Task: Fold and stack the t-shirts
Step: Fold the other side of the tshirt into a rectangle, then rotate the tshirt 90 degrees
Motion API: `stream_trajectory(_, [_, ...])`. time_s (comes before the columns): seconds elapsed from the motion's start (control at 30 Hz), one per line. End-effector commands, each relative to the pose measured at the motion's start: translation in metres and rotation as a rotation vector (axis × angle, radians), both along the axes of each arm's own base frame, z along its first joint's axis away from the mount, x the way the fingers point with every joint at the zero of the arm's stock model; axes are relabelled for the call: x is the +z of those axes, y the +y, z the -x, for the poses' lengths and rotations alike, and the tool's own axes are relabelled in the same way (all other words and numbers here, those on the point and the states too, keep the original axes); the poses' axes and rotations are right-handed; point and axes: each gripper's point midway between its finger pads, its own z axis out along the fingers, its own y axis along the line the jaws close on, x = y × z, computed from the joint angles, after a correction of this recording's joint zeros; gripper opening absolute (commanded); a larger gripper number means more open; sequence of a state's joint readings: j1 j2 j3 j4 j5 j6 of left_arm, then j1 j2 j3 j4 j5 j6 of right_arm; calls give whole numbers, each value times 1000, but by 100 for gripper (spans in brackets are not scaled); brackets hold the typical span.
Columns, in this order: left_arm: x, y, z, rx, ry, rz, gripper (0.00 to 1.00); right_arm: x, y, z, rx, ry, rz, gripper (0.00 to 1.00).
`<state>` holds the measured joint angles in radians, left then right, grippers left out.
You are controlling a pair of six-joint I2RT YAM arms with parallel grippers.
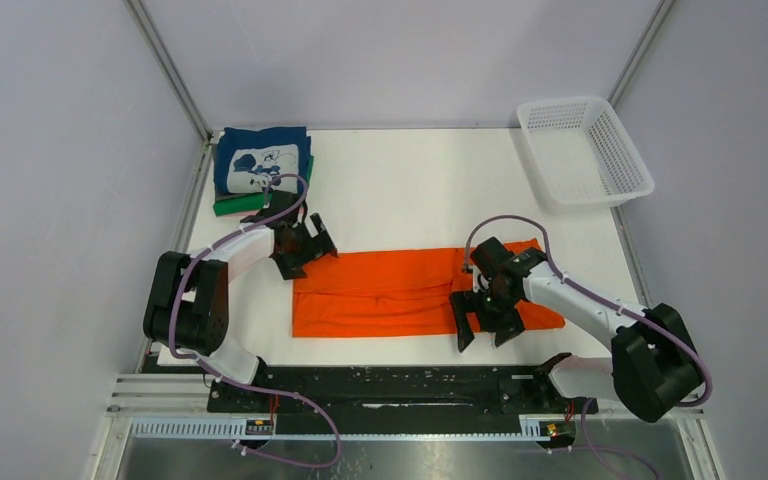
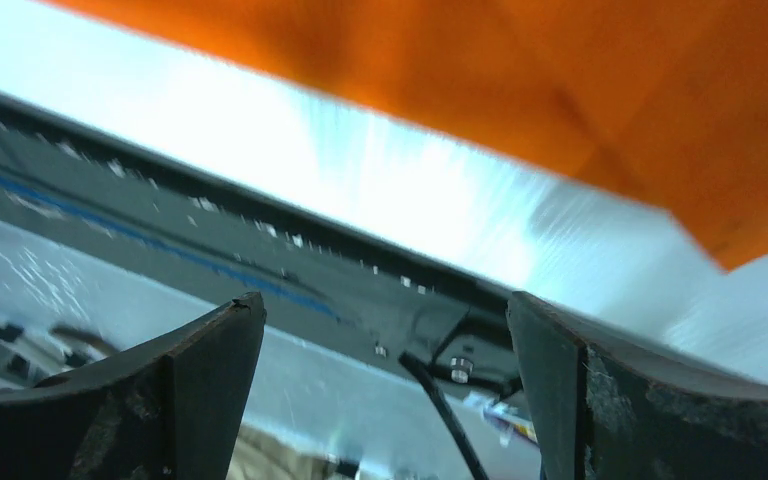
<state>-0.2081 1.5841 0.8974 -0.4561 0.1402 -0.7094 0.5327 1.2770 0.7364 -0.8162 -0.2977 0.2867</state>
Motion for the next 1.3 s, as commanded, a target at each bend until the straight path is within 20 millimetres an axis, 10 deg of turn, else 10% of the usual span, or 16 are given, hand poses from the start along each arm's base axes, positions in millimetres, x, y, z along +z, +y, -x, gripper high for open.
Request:
stream_trajectory(0.0, [15,11,-13,11,-52,-48,99,13,-8,33,28,78,26,100])
stream_trajectory(0.27, [33,3,-14,-18,-86,-5,99,34,-17,-44,-263,-235,117,99])
stream_trajectory(0.57, [10,-2,-2,-32,-21,16,99,-15,-8,-134,-597,-166,24,99])
stream_trajectory(0.87, [-5,-13,51,12,104,67,99,-39,20,-241,-558,-113,20,99])
stream_trajectory(1.0, [-5,-41,85,78,144,111,99,-11,54,-333,-463,-179,-71,100])
stream_trajectory(1.27, [29,-142,103,-7,10,234,99,-10,136,-440,-433,-195,-427,99])
